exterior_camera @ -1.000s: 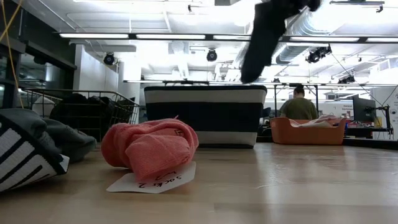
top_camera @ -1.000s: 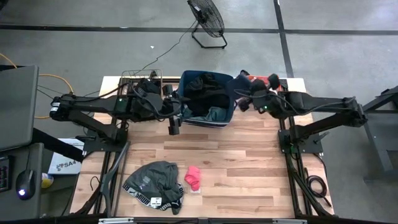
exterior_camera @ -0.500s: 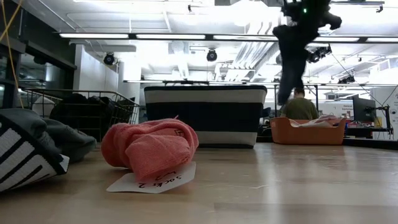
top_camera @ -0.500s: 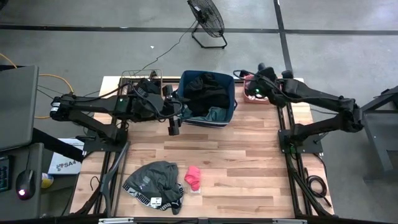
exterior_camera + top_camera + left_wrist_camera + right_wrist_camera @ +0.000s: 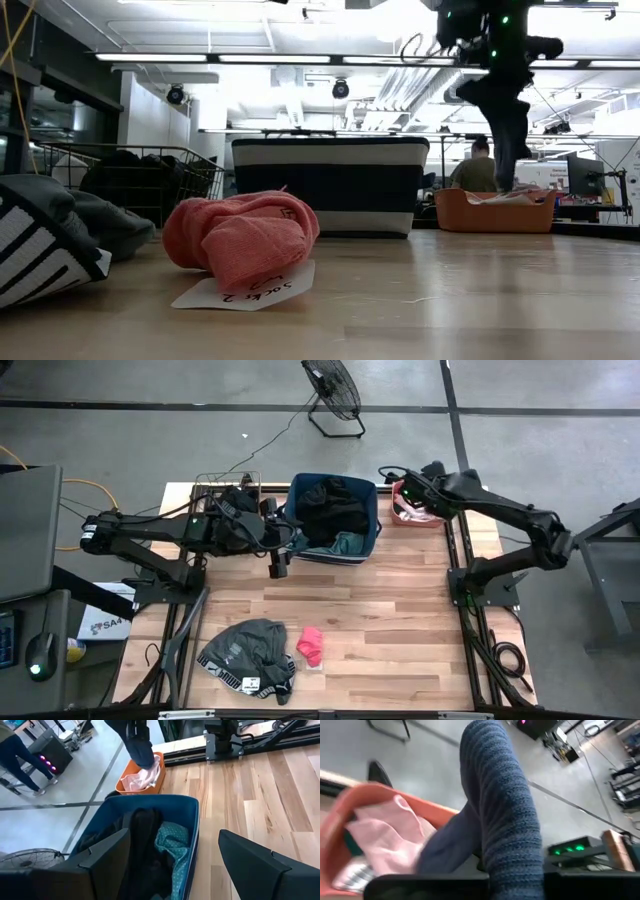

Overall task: Pick & Place Cloths
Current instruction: Put the blue sock into the orange bin

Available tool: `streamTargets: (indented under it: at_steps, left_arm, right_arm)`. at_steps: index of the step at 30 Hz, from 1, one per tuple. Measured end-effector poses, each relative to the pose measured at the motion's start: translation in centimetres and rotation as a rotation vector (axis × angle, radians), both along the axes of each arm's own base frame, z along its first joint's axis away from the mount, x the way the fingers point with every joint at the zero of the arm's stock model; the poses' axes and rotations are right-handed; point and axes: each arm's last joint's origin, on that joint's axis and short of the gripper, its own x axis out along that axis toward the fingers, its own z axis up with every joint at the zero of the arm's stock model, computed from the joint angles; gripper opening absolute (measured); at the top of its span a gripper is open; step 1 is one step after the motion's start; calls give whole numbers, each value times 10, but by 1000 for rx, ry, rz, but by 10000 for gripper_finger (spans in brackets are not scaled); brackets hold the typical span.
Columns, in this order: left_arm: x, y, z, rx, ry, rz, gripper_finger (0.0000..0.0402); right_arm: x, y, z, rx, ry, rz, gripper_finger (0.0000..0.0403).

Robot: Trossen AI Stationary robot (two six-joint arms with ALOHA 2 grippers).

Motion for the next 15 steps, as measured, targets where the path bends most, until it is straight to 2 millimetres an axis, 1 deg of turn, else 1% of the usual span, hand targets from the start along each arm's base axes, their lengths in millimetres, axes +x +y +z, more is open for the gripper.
streamTargets:
  at_steps: [8, 12, 15]
  left_arm:
    - [-2, 0, -5, -14, 47, 10, 299]
    - [-3, 0, -6, -13, 59, 10, 299]
    - [-3, 0, -6, -14, 60, 10, 299]
  right_arm:
    - [7, -33, -32, 124, 145, -72, 4]
    - [13, -45, -47, 192, 149, -77, 4]
    - [22, -51, -57, 228, 114, -51, 4]
